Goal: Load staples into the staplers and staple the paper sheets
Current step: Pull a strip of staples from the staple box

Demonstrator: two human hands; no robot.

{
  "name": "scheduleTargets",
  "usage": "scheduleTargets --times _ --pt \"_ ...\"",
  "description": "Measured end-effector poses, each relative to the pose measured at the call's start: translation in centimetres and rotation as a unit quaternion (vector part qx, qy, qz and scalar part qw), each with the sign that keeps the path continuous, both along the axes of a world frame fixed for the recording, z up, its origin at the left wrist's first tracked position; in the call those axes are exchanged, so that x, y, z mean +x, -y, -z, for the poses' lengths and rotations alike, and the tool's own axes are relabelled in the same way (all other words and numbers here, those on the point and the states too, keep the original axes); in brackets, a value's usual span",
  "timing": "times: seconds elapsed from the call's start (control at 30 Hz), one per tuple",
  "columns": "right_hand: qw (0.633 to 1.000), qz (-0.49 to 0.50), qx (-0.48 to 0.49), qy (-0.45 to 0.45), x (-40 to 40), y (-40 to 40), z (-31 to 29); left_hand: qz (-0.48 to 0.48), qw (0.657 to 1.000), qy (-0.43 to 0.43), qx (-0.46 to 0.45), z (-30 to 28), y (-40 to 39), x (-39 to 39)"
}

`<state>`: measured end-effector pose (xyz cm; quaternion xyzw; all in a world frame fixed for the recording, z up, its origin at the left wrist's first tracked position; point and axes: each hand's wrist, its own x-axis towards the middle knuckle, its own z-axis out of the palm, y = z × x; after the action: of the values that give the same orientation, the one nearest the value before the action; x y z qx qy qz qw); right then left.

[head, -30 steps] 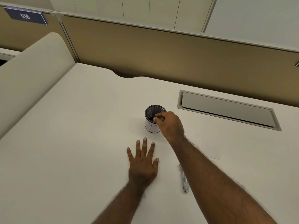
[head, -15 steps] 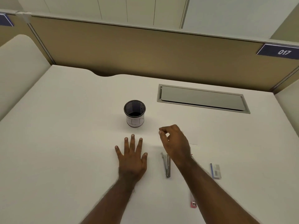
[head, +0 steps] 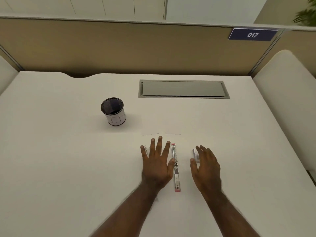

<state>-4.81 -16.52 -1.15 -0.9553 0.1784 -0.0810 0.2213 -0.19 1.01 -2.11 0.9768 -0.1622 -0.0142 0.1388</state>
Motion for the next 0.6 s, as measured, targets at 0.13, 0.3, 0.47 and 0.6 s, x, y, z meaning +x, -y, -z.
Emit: scheduleTargets --times 0.13,0.3,0.47,0.6 --pt "0.997 0.001 -0.055 -0.051 -1.3 2.0 1.8 0.059 0.998 -0.01 0.016 0.1 3.4 -1.3" --pt "0.983 -0.031 -0.159 -0.082 -2.0 3.1 3.3 0.105 0.993 -0.02 0.039 0.4 6.8 -1.9" --pt "0.984 -0.04 -0.158 -0.077 -1.4 3.2 3.6 0.093 0.993 -0.042 0.062 -0.2 8.7 -1.5" --pt "0.99 -0.03 -0.111 -0.078 -0.4 3.4 3.3 0.084 0.993 -0.056 0.069 -0.6 9.2 -0.9"
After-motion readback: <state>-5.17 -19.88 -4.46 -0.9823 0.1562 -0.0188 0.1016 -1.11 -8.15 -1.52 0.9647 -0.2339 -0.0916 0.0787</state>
